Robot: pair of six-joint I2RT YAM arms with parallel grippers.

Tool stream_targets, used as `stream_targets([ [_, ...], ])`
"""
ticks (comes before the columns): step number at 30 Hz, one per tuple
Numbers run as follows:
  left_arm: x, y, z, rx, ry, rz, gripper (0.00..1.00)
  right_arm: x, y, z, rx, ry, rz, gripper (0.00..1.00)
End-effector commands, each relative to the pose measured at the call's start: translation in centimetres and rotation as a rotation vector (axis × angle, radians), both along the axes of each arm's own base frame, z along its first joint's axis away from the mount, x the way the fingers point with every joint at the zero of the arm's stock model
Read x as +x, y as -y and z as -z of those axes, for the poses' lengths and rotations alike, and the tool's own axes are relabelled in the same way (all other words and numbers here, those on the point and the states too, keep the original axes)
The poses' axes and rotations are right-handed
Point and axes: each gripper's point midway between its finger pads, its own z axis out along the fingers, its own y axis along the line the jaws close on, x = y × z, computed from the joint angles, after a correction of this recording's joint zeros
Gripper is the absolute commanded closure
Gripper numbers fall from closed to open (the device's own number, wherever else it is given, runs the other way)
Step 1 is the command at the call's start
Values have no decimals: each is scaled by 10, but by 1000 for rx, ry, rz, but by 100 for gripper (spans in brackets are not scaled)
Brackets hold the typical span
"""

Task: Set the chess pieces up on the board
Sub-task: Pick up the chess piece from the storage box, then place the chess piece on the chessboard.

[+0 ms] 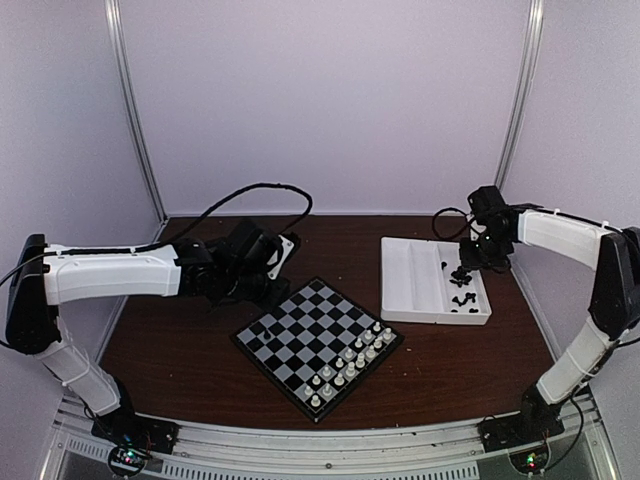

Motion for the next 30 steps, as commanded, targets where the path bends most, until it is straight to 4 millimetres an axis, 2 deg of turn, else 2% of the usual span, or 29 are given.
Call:
stream_targets([
  [1, 8, 5, -10, -46, 23, -9, 65, -9, -53, -35, 45, 78, -160, 94],
  [6, 8, -3, -8, -73, 12, -33, 64, -23, -127, -59, 149, 150, -334, 93],
  [10, 12, -19, -4, -85, -3, -86, 65, -40, -192, -63, 218, 158, -483, 93],
  [16, 14, -44, -2, -112, -13, -152, 65, -59, -276, -50, 237, 122, -648, 93],
  [19, 14, -59, -1, -123, -15, -194, 64, -67, -314, -30, 247, 82, -695, 93],
  [22, 12, -73, 0, -137, -12, -235, 64, -75, -347, -14, 268, 52, -731, 94],
  [25, 8, -84, 1, -141, -7, -258, 64, -82, -371, 2, 268, 19, -760, 94],
  [30, 4, -94, -3, -134, 4, -268, 64, -90, -387, 27, 234, -29, -773, 94],
])
